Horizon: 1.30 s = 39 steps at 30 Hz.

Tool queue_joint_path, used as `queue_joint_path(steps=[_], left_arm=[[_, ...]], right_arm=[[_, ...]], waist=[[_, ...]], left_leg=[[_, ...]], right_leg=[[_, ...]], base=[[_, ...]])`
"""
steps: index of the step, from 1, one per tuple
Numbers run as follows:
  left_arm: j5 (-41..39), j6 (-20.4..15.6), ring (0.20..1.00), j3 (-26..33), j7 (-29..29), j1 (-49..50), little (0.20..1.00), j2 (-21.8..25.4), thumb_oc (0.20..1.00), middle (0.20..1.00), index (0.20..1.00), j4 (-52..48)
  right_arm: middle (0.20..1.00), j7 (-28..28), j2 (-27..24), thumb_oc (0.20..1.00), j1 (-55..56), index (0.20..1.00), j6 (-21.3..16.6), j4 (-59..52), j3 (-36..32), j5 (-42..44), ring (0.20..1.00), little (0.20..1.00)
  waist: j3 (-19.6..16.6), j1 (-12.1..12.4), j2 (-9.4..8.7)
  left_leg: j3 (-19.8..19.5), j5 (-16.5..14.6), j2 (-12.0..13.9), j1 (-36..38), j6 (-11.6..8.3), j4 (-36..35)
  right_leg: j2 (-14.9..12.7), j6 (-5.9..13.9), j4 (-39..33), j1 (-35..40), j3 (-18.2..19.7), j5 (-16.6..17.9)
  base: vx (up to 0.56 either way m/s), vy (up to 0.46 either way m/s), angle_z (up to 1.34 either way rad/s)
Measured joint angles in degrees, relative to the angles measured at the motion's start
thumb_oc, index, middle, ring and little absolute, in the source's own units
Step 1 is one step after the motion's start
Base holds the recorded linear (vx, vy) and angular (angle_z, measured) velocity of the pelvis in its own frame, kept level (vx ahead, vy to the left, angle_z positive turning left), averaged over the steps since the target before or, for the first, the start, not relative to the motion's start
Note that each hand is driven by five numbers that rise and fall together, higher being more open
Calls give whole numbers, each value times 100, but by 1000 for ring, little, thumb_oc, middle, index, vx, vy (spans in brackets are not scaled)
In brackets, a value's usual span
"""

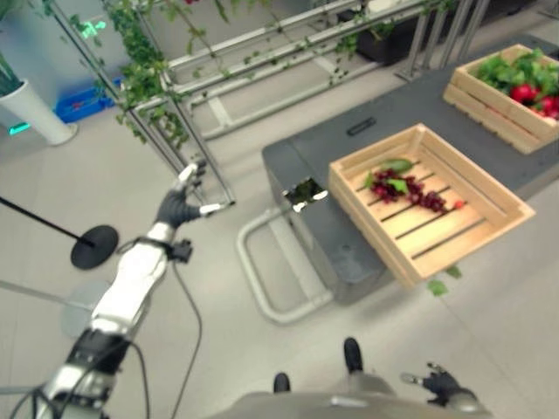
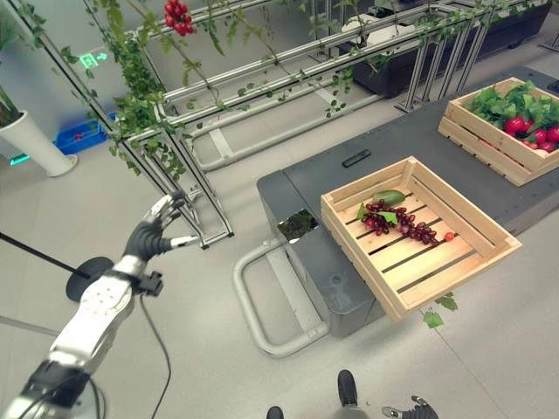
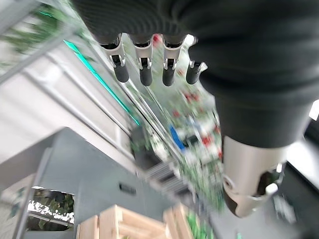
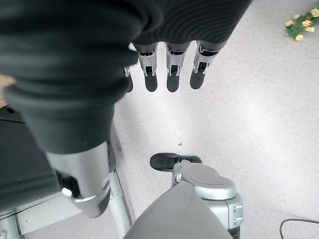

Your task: Pick up the fruits from the basket on one side to the basket on the other side

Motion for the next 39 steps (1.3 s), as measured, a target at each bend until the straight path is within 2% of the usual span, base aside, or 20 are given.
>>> queue_joint_path(steps=[2,3,4,8,12,13,17,19,22,23,24,27,28,29,32,34,36,39], left_arm=[[175,15,1000,-407,20,-636,1000,19,1000,1000,1000,389],[198,38,1000,-765,54,-1106,1000,20,1000,1000,1000,789],[330,52,1000,-874,77,-1283,1000,0,1000,1000,1000,945],[666,84,1000,-1691,152,-2321,1000,-79,1000,1000,1000,1602],[870,96,1000,-2412,193,-3276,1000,-246,1000,1000,1000,2235],[920,121,1000,-2425,204,-3352,1000,-316,1000,1000,1000,2329],[1066,160,1000,-2637,250,-3565,1000,-636,1000,1000,1000,2902],[1075,183,1000,-2845,261,-3788,1000,-812,1000,1000,1000,3358],[1257,204,1000,-2951,260,-3875,1000,-927,1000,1000,1000,3762],[1303,243,1000,-3040,276,-3958,1000,-985,1000,1000,1000,3942],[1357,264,1000,-3083,275,-4102,1000,-1100,1000,1000,1000,4230],[1530,293,1000,-3077,278,-4170,1000,-1196,1000,1000,1000,4441],[1558,292,1000,-3082,297,-4187,1000,-1308,1000,1000,1000,4568],[1656,310,1000,-3081,305,-4217,1000,-1311,1000,1000,1000,4711],[1772,354,1000,-3075,325,-4283,1000,-1349,1000,1000,1000,5010],[1856,397,1000,-3066,354,-4288,1000,-1536,1000,1000,1000,5370],[1889,409,1000,-3054,361,-4291,1000,-1544,1000,1000,1000,5377],[1961,411,1000,-3013,391,-4311,1000,-1614,1000,1000,1000,5570]], right_arm=[[1000,20,-28,1000,-56,1000,15,32,62,3,1000,1000],[1000,28,-40,1000,-104,1000,26,82,61,3,1000,1000],[1000,28,-47,1000,-141,1000,25,75,71,6,1000,1000],[1000,17,-92,1000,-322,1000,25,67,80,23,1000,1000],[1000,-28,-239,1000,-528,1000,21,77,209,81,1000,1000],[1000,-38,-248,1000,-557,1000,20,68,229,121,1000,1000],[1000,-94,-267,1000,-686,1000,6,55,258,205,1000,1000],[1000,-129,-273,1000,-811,1000,2,28,256,251,1000,1000],[1000,-148,-280,1000,-889,1000,2,43,254,260,1000,1000],[1000,-182,-280,1000,-866,1000,-12,16,252,317,1000,1000],[1000,-217,-281,1000,-910,1000,-13,17,250,373,1000,1000],[1000,-243,-288,1000,-963,1000,-22,19,246,428,1000,1000],[1000,-268,-309,1000,-936,1000,-26,27,246,461,1000,1000],[1000,-297,-325,1000,-1035,1000,-38,17,246,479,1000,1000],[1000,-364,-416,1000,-1130,1000,-76,-98,229,492,1000,1000],[1000,-439,-474,1000,-1172,1000,-112,-125,220,562,1000,1000],[1000,-471,-470,1000,-1185,1000,-140,-197,219,580,1000,1000],[1000,-488,-453,1000,-1264,1000,-164,-285,221,582,1000,1000]], waist=[[43,-131,69],[76,-101,126],[93,-208,160],[189,-362,324],[298,-430,492],[335,-524,509],[430,-631,578],[670,-664,595],[796,-793,628],[852,-924,645],[933,-926,663],[1060,-980,732],[1087,-1034,783],[1136,-1012,821],[1254,-1185,952],[1354,-1310,1072],[1446,-1343,1074],[1563,-1519,1076]], left_leg=[[40,1,-13,-45,2,3],[53,3,-15,-49,4,4],[81,3,-21,-41,4,3],[110,-3,-40,-58,13,3],[120,-5,-91,-181,18,4],[134,-7,-126,-184,21,6],[295,-36,-183,-237,64,6],[432,-49,-200,-245,85,7],[449,-69,-239,-291,99,8],[508,-74,-299,-333,105,8],[584,-74,-299,-343,105,9],[632,-102,-322,-352,115,8],[732,-131,-385,-361,116,8],[804,-158,-371,-378,148,7],[925,-208,-470,-446,184,8],[1097,-256,-568,-468,222,9],[1205,-280,-593,-479,244,9],[1300,-308,-685,-566,228,9]], right_leg=[[10,9,0,-75,41,18],[10,13,1,-78,40,23],[14,16,0,-87,81,24],[32,23,3,-143,164,40],[8,54,3,-321,282,73],[14,63,3,-341,313,84],[30,92,5,-513,558,137],[19,117,8,-611,691,181],[10,140,35,-731,797,218],[10,169,35,-806,876,242],[2,178,36,-846,935,271],[-3,193,36,-947,1018,303],[18,196,34,-1015,1180,306],[7,189,36,-1095,1181,320],[-15,251,38,-1286,1354,386],[0,295,38,-1419,1600,419],[-3,320,38,-1524,1683,456],[-21,362,49,-1769,1833,565]], base=[[-25,-2,-6],[-15,1,-12],[-24,8,-10],[-40,13,-12],[-41,30,-12],[-31,25,-20],[-44,26,-31],[-41,47,-41],[-20,49,-31],[-22,60,-27],[-18,62,-34],[13,96,-36],[34,134,-51],[21,82,-56],[32,92,-48],[34,84,-60],[15,31,-59],[34,24,-51]])
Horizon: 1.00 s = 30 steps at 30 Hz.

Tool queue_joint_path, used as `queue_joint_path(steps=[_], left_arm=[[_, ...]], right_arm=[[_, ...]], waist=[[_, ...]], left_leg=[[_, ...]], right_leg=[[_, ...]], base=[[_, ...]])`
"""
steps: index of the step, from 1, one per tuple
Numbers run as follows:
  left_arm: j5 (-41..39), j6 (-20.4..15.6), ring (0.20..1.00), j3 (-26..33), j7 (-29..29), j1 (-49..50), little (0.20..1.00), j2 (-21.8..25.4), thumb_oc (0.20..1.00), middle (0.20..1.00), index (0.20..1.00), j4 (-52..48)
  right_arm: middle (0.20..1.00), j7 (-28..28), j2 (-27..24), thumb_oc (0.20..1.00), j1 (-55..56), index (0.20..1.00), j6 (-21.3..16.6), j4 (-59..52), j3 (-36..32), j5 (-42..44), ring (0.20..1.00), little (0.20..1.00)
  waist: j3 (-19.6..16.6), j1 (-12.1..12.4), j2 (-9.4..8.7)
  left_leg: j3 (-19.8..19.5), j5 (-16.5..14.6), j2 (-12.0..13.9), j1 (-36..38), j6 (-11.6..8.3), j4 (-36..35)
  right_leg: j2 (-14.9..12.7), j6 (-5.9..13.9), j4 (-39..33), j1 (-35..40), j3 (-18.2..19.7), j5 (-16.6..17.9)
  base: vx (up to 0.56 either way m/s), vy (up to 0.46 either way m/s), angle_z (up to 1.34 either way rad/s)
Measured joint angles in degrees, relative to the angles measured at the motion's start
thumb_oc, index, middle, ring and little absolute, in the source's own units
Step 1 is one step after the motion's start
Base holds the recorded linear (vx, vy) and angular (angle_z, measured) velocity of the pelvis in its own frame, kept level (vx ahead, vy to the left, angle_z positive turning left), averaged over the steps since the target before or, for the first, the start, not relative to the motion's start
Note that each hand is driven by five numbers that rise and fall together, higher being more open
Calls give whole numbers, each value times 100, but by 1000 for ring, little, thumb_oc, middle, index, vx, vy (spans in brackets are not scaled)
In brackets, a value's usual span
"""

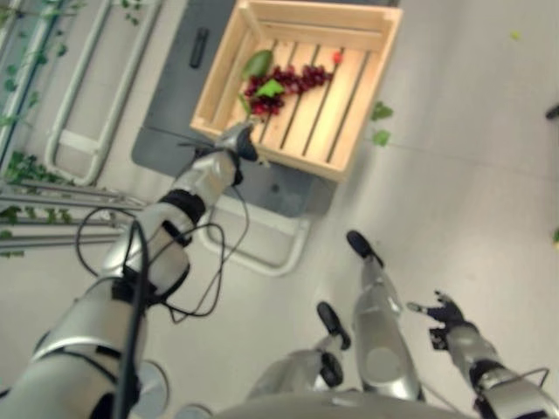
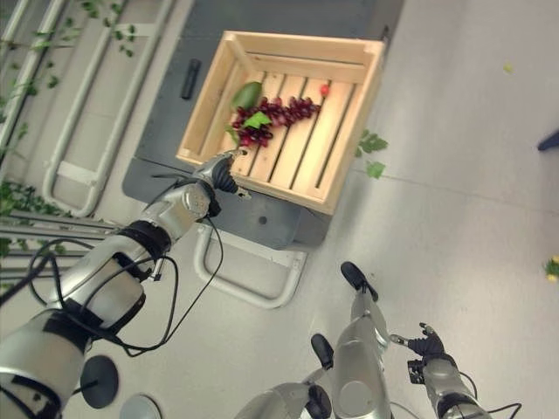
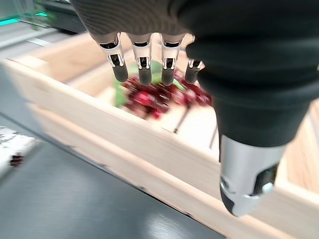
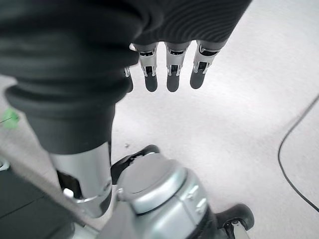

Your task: Pick up the fruits from the basket on one side to the basket on the other side

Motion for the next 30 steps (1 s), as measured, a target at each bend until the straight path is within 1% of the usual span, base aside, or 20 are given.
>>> queue_joint_path(steps=[3,6,7,9,14,18,22,24,28,30], left_arm=[[-3,15,1000,77,5,-11,1000,-101,1000,1000,1000,117],[-159,-11,1000,221,7,-87,1000,-105,1000,1000,1000,97],[-418,-15,1000,292,2,-156,1000,-69,1000,1000,1000,101],[-580,-14,1000,336,6,-264,1000,-24,1000,1000,1000,113],[-1293,-62,1000,343,-38,-434,1000,120,1000,1000,1000,42],[-1476,-128,1000,301,-103,-674,1000,238,1000,1000,1000,21],[-1630,-135,1000,304,-127,-801,1000,440,1000,1000,1000,26],[-1702,-167,1000,322,-120,-902,1000,513,1000,1000,1000,24],[-1701,-169,1000,379,-67,-905,1000,654,1000,1000,1000,105],[-1700,-172,1000,417,-8,-904,1000,654,1000,1000,1000,183]], right_arm=[[1000,-99,13,1000,-1,1000,-15,-62,2,0,1000,1000],[1000,-114,25,1000,27,1000,-49,-51,0,1,1000,1000],[1000,-123,41,1000,30,1000,-65,-51,1,1,1000,1000],[1000,-136,45,1000,30,1000,-77,-55,1,1,1000,1000],[1000,-159,73,1000,47,1000,-94,-46,5,2,1000,1000],[1000,-160,107,1000,77,1000,-112,-45,22,17,1000,1000],[1000,-158,163,1000,78,1000,-117,-51,30,70,1000,1000],[1000,-161,173,1000,82,1000,-118,-53,35,100,1000,1000],[1000,-164,207,1000,69,1000,-123,-62,87,103,1000,1000],[1000,-215,239,1000,66,1000,-123,-36,147,118,1000,1000]], waist=[[2,-93,-3],[5,-95,-7],[5,-77,-7],[5,-74,-7],[7,-21,-9],[7,87,-8],[6,132,-8],[6,255,-7],[6,288,-8],[9,362,-11]], left_leg=[[63,-21,-40,-57,-21,-2],[76,-36,-39,-88,-32,-2],[76,-59,-25,-119,-17,-3],[75,-91,-20,-168,25,-4],[87,-96,-34,-230,27,-5],[88,-95,-23,-273,27,-4],[75,-95,16,-276,24,-2],[68,-106,43,-281,5,-2],[43,-98,99,-320,-6,1],[-41,-106,165,-351,-22,31]], right_leg=[[-12,-10,0,-145,33,55],[11,-18,0,-202,48,94],[31,-18,0,-245,47,96],[37,-26,0,-295,46,135],[32,-21,0,-376,46,147],[27,-37,0,-431,44,182],[48,-64,1,-431,18,207],[68,-79,0,-431,-3,212],[74,-98,1,-430,-119,209],[121,-132,24,-425,-238,191]], base=[[36,4,-35],[48,-23,-11],[14,-30,-4],[25,-31,1],[33,-37,-3],[33,-40,-2],[28,-56,-1],[27,-86,1],[2,-109,12],[2,-238,16]])
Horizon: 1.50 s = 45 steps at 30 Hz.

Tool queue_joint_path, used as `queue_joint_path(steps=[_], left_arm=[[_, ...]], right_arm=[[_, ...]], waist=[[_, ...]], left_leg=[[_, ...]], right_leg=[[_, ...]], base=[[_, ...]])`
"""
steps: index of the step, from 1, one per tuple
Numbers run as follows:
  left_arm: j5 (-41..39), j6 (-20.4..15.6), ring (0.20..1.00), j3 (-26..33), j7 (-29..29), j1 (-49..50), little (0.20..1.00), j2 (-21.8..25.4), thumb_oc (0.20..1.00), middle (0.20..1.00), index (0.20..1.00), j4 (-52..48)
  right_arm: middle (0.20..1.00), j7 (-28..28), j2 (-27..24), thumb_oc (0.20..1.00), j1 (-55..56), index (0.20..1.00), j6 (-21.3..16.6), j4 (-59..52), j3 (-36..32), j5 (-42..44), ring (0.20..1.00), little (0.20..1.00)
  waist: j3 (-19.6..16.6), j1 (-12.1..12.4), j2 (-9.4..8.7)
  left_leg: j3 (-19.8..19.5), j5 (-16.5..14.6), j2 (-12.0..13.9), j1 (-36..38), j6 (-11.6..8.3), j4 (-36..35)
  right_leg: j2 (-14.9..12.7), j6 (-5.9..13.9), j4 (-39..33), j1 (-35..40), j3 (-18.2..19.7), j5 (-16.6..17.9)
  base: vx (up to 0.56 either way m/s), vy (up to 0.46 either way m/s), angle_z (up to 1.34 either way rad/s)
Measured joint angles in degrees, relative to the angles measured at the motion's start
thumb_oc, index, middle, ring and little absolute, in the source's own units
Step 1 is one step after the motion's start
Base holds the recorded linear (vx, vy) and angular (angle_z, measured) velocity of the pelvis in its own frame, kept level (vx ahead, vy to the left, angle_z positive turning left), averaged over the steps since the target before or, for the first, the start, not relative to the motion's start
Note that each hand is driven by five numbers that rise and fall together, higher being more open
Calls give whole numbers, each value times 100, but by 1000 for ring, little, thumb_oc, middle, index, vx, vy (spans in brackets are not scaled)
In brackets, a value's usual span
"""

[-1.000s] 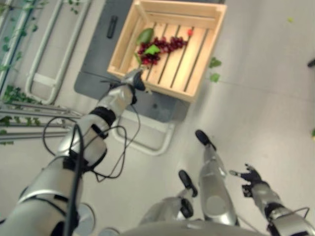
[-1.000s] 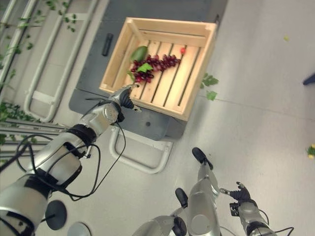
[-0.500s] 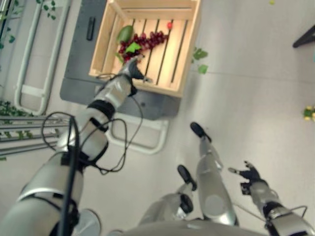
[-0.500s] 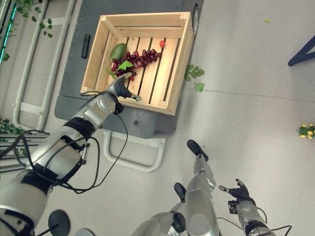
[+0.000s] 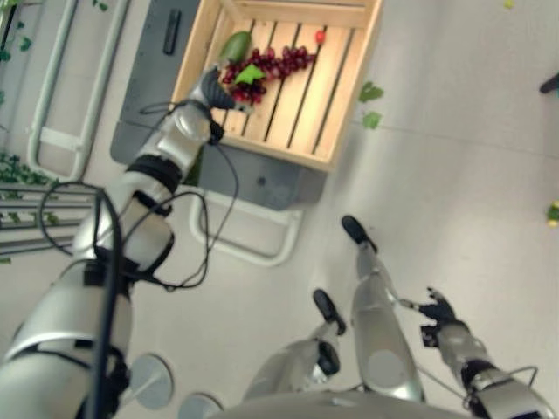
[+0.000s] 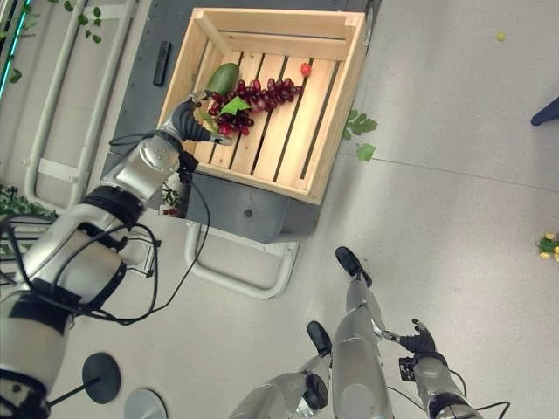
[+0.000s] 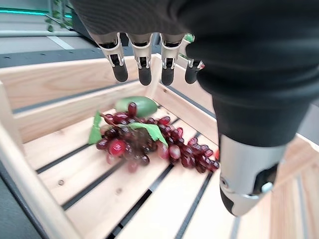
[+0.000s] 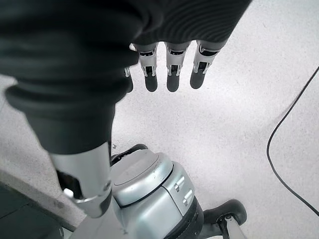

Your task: Pick up the fruits from the basket on one side to the basket on the other side

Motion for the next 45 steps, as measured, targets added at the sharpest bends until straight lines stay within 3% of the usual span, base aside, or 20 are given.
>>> queue_joint_path(steps=[3,5,8,10,14,17,19,20,21,22,26,28,29,31,35,37,38,39,42,45], left_arm=[[5,0,1000,-5,17,57,1000,-47,1000,1000,1000,8],[5,-5,1000,-69,29,3,1000,-79,1000,1000,1000,-66],[4,8,1000,-168,26,23,1000,167,1000,1000,1000,34],[4,-11,1000,-220,49,-155,1000,324,1000,1000,1000,-17],[7,-69,1000,-217,59,-84,1000,495,1000,1000,1000,-172],[5,-65,1000,-209,49,119,1000,507,1000,1000,1000,-262],[5,-89,1000,-218,65,55,1000,718,1000,1000,1000,-469],[4,-117,1000,-230,90,23,1000,839,1000,1000,1000,-571],[6,-110,1000,-247,85,26,1000,857,1000,1000,1000,-613],[5,-119,1000,-227,91,129,1000,1030,1000,1000,1000,-726],[3,-115,1000,-199,101,136,1000,1159,1000,1000,1000,-706],[0,-115,1000,-267,108,107,1000,1139,1000,1000,1000,-754],[0,-119,1000,-268,108,13,1000,1149,1000,1000,1000,-772],[1,-130,1000,-449,113,-7,1000,1193,1000,1000,1000,-808],[-1,-123,1000,-458,158,-8,1000,1272,1000,1000,1000,-810],[2,-127,1000,-449,167,25,1000,1215,1000,1000,1000,-829],[2,-130,1000,-451,167,73,1000,1163,1000,1000,1000,-859],[4,-134,1000,-447,175,247,1000,1032,1000,1000,1000,-996],[4,-186,1000,-201,221,453,1000,1113,1000,1000,1000,-1117],[6,-201,1000,-197,222,438,1000,1101,1000,1000,1000,-1158]], right_arm=[[1000,15,95,1000,-41,1000,-5,43,335,1,1000,1000],[1000,17,89,1000,-87,1000,-8,155,363,0,1000,1000],[1000,2,-44,1000,-371,1000,-47,484,369,1,1000,1000],[1000,-6,-63,1000,-625,1000,-45,590,376,3,1000,1000],[1000,-6,-89,1000,-824,1000,-103,476,408,4,1000,1000],[1000,6,-50,1000,-800,1000,-124,428,592,3,1000,1000],[1000,25,129,1000,-938,1000,-122,466,580,2,1000,1000],[1000,41,272,1000,-930,1000,-125,435,594,-1,1000,1000],[1000,58,344,1000,-857,1000,-125,444,596,-1,1000,1000],[1000,87,309,1000,-938,1000,-116,502,586,-3,1000,1000],[1000,115,272,1000,-836,1000,-120,393,762,-4,1000,1000],[1000,111,234,1000,-718,1000,-120,339,817,0,1000,1000],[1000,112,249,1000,-709,1000,-122,216,807,2,1000,1000],[1000,111,206,1000,-715,1000,-138,130,749,14,1000,1000],[1000,67,233,1000,-632,1000,-164,47,638,51,1000,1000],[1000,64,289,1000,-483,1000,-165,5,652,53,1000,1000],[1000,60,305,1000,-399,1000,-165,-3,596,51,1000,1000],[1000,72,316,1000,-173,1000,-147,50,589,36,1000,1000],[1000,66,193,1000,-307,1000,-147,83,593,-21,1000,1000],[1000,61,36,1000,-434,1000,-155,-69,583,-23,1000,1000]], waist=[[158,-3,-214],[376,-1,-528],[433,242,-733],[473,347,-853],[540,692,-1043],[562,789,-1108],[531,1193,-1019],[522,1161,-1042],[494,1026,-1163],[489,1144,-1118],[490,1065,-1112],[487,1030,-1112],[502,935,-1077],[495,922,-974],[478,819,-1005],[482,773,-1020],[481,762,-1031],[424,760,-1117],[337,864,-996],[330,765,-994]], left_leg=[[-278,-110,165,-172,-232,800],[-495,-84,176,-874,-607,2573],[-1004,-250,-13,-1265,-789,2631],[-1294,-87,-161,-1537,-580,1970],[-1326,481,197,-1837,-495,565],[-1338,436,196,-1625,-375,508],[-1161,690,566,-1648,-191,247],[-1181,732,614,-1675,-296,220],[-1220,731,450,-1689,-376,262],[-1248,879,435,-1662,-325,253],[-1134,1305,428,-1540,-77,490],[-1151,1366,325,-1445,192,625],[-1237,1349,323,-1516,417,794],[-1509,1361,319,-1429,441,598],[-1223,1321,131,-1308,449,323],[-1350,1267,44,-1253,330,398],[-1360,1228,21,-1189,279,414],[-1414,1126,-72,-970,134,438],[-1435,967,320,-921,-148,403],[-1463,922,502,-874,-250,301]], right_leg=[[49,-197,588,51,-341,-385],[-226,-319,1125,168,-511,-760],[-168,-416,1077,344,-481,-743],[-24,-422,965,342,-303,-669],[402,-427,572,511,-179,-629],[398,-77,413,716,-32,-972],[834,-109,1633,255,-316,-1284],[973,-269,2348,252,-527,-1639],[785,-319,2065,637,-415,-1933],[701,-434,1404,932,-263,-1831],[644,-376,1328,1224,-444,-1792],[628,-228,1850,1160,-568,-2066],[689,27,2864,641,-727,-2256],[700,-29,3156,177,-820,-2480],[-216,203,1036,9,-1133,-1697],[-294,179,670,60,-1039,-1260],[-289,148,769,136,-1096,-1192],[-304,-107,783,515,-1009,-683],[63,-393,459,713,-1211,-522],[249,-435,362,735,-1274,-517]], base=[[-34,-267,47],[-40,-136,94],[60,-14,21],[171,36,-13],[123,38,-50],[21,159,-47],[51,155,-91],[56,171,3],[62,210,13],[60,210,5],[4,108,-17],[-63,81,8],[-7,23,29],[100,14,15],[112,-34,16],[62,-98,46],[82,-125,82],[63,-115,51],[34,-100,4],[30,-85,-3]])
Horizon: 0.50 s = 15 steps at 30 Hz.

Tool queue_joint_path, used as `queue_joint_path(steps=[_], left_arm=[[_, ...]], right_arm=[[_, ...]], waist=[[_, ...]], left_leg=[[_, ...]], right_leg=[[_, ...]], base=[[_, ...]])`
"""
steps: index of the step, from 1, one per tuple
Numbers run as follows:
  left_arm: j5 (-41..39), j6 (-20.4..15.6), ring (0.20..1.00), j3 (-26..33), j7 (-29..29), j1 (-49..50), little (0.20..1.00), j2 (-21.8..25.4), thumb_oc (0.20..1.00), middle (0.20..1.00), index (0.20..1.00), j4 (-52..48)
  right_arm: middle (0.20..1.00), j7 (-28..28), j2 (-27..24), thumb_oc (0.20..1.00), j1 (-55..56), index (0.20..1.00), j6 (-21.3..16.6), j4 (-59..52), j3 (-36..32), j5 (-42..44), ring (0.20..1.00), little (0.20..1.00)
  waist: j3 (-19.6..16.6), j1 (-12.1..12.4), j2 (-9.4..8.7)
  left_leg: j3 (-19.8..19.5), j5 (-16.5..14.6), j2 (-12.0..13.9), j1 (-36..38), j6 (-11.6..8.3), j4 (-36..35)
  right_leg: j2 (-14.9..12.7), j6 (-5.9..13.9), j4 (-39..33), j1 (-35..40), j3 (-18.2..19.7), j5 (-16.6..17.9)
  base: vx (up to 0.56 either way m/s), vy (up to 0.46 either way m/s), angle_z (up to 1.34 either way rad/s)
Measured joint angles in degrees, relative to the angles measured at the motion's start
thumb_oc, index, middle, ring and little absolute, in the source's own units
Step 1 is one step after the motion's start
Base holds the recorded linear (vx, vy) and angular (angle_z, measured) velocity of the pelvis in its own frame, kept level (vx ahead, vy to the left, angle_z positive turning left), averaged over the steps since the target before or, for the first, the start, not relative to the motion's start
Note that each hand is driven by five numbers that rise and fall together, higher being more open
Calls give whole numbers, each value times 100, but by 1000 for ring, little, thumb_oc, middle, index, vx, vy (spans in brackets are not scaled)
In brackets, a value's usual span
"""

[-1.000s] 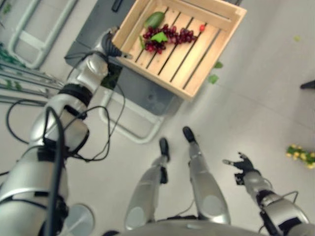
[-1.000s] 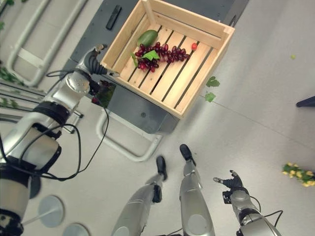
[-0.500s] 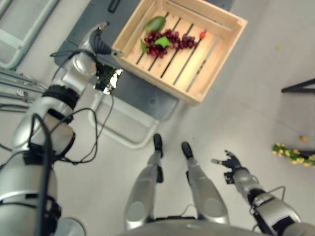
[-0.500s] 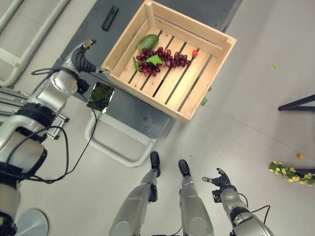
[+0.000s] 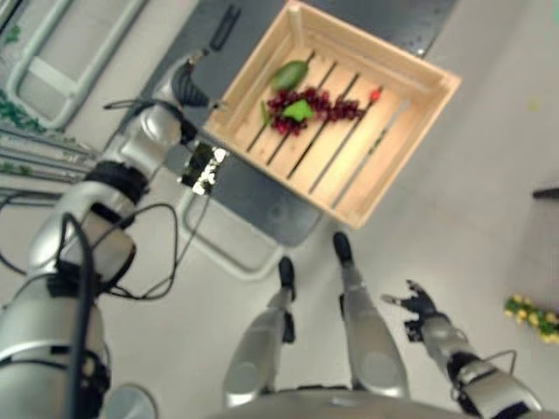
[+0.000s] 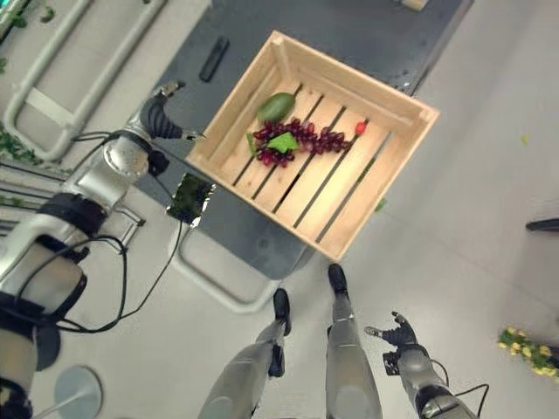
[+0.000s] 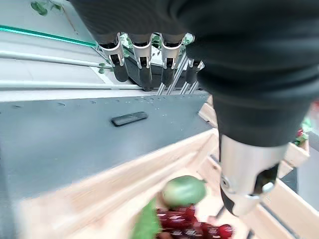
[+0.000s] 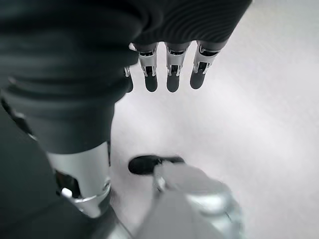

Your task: Pick up the fruits from the basket on one side to the basket on the other side

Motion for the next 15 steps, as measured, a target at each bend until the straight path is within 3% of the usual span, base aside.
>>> queue_joint_path(steps=[5,15], left_arm=[[24,0,1000,-24,0,-7,1000,-43,1000,1000,1000,26],[377,95,1000,-287,97,-53,1000,-354,1000,1000,1000,132]], right_arm=[[1000,-35,-130,1000,50,1000,0,-24,-8,1,1000,1000],[1000,-84,169,1000,130,1000,-7,-52,-31,5,1000,1000]], waist=[[1,-168,5],[-24,-149,101]], left_leg=[[25,14,15,275,-41,-260],[359,28,-156,227,-17,-329]], right_leg=[[-4,-111,-334,266,27,83],[-125,20,-386,63,414,153]], base=[[34,-30,-10],[27,19,-15]])
